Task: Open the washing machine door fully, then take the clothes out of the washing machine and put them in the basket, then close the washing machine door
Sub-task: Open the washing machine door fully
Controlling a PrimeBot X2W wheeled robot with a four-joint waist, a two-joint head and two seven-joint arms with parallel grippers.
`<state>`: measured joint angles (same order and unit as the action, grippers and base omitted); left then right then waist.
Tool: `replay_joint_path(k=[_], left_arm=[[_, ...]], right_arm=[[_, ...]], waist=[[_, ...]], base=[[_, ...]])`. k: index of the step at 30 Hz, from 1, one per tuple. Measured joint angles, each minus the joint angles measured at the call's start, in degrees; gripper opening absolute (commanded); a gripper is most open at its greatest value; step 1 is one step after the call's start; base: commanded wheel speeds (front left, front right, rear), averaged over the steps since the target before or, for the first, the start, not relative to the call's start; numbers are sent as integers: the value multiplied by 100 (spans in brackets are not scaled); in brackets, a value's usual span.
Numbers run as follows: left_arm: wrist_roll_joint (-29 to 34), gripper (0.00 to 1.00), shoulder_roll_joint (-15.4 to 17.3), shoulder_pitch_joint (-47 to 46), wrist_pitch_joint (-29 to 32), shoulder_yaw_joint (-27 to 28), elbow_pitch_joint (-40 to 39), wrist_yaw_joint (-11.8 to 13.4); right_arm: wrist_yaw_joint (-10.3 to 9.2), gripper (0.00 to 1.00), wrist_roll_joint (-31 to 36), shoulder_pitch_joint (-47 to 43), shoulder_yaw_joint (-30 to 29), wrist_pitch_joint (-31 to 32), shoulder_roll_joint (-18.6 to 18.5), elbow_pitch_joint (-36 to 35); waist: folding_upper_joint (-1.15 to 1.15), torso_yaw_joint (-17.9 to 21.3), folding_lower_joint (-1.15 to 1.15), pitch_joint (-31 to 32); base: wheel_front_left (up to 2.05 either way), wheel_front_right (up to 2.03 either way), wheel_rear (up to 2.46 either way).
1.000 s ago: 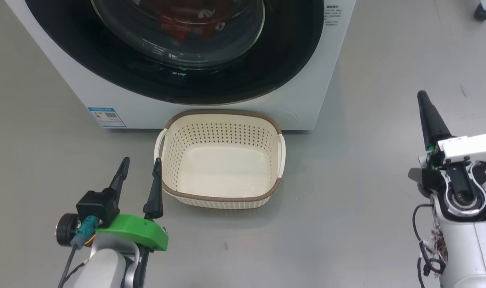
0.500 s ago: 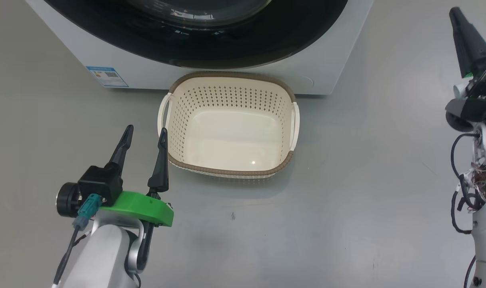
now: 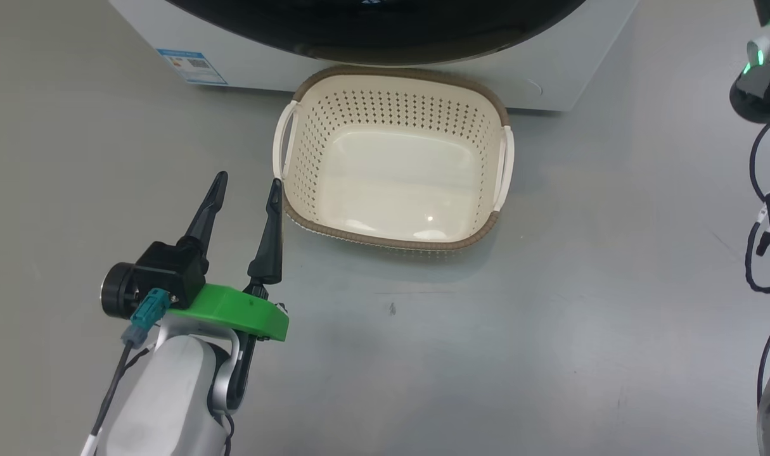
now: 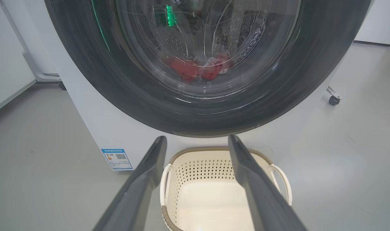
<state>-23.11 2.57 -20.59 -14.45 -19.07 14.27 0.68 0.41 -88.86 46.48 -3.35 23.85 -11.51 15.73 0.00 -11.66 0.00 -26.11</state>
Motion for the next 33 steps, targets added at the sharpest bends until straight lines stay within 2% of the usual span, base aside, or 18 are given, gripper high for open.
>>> replay_joint_path(k=[9,24,33], left_arm=[[0,100,-41,-120,0,-105,1,-52],[0,100,-83,-183,-1,-200,1,-100],[-60,100,-98,-197,-1,-231,-26,-99]], right_arm=[[-19,0,-33,653,60,216,-137,242],[-305,0,27,1368,238,569,-437,780],[-319,0,34,1671,325,740,-519,1118]], waist=[[0,-289,0,-222],[0,-673,0,-448],[0,-763,0,-510]], base=[[0,0,0],[0,0,0],[0,0,0]])
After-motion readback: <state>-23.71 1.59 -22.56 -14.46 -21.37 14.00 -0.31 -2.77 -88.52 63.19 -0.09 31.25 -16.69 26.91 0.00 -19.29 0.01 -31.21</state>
